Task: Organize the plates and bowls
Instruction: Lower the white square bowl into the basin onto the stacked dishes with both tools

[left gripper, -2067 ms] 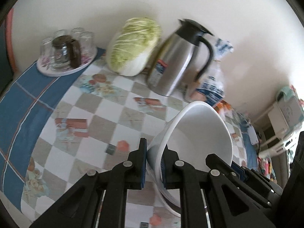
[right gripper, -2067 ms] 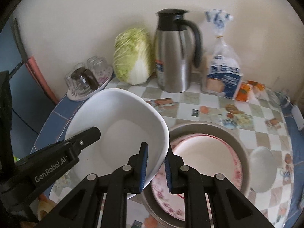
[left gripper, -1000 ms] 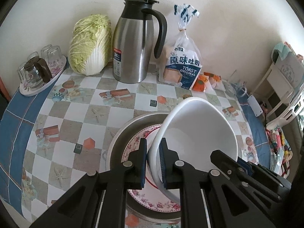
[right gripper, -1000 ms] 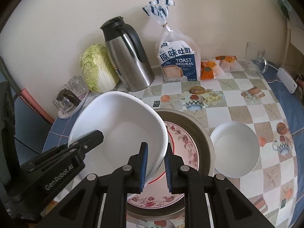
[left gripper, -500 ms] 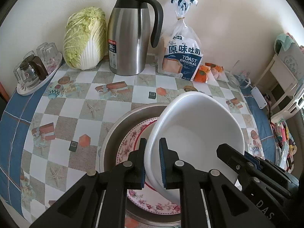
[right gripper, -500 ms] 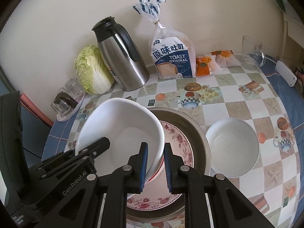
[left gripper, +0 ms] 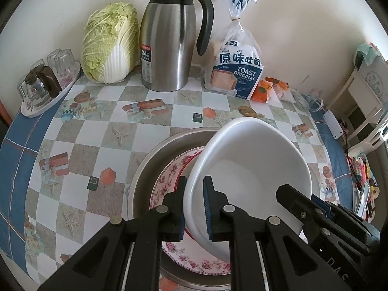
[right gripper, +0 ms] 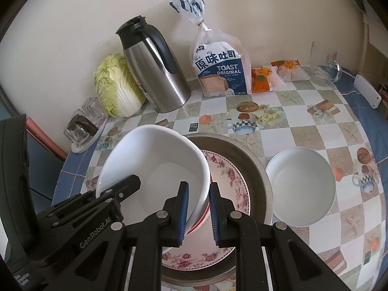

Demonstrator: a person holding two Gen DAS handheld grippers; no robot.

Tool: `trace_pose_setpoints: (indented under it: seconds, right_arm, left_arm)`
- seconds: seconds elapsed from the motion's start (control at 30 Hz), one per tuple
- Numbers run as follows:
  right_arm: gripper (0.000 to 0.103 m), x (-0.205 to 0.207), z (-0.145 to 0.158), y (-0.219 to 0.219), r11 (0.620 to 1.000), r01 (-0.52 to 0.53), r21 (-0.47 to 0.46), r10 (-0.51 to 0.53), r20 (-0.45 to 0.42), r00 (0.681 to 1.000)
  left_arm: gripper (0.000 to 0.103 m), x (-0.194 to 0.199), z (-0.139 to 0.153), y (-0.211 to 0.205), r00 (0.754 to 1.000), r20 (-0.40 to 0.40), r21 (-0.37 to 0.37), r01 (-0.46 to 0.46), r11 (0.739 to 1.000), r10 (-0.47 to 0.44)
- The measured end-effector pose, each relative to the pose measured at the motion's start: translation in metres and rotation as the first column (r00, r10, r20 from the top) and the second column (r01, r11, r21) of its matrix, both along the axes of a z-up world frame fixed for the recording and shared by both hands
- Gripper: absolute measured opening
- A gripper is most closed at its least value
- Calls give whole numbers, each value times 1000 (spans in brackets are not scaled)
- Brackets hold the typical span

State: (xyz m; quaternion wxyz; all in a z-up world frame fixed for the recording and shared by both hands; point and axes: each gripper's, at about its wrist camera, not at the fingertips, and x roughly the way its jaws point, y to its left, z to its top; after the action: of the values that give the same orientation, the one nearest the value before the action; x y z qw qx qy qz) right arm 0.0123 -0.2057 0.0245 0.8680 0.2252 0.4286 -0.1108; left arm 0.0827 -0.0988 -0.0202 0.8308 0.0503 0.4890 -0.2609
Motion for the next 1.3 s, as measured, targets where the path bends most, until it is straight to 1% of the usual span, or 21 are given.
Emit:
trace_pose_setpoints:
  seconds: [0.5, 0.87, 1.23, 1.3]
  right_arm:
    - [18, 4, -7, -2, 1000, 8, 23, -7, -17, 1000]
    - [18, 4, -10, -3, 999, 12, 35, -11, -19, 1000]
    - [18, 4, -13, -5, 999, 13, 42, -12, -22, 1000]
    - [18, 3, -12, -5, 999, 10, 45, -9, -14, 1000]
  left_arm:
    - [13, 4, -8, -2, 1000, -25, 15, 0, 1000, 0]
    - [13, 4, -9, -2, 999, -32, 10, -2, 1000, 2]
    - [15, 3, -7, -2, 1000, -14, 32, -8, 999, 9]
    - [15, 3, -6, 0, 1000, -14, 24, -13, 1000, 13]
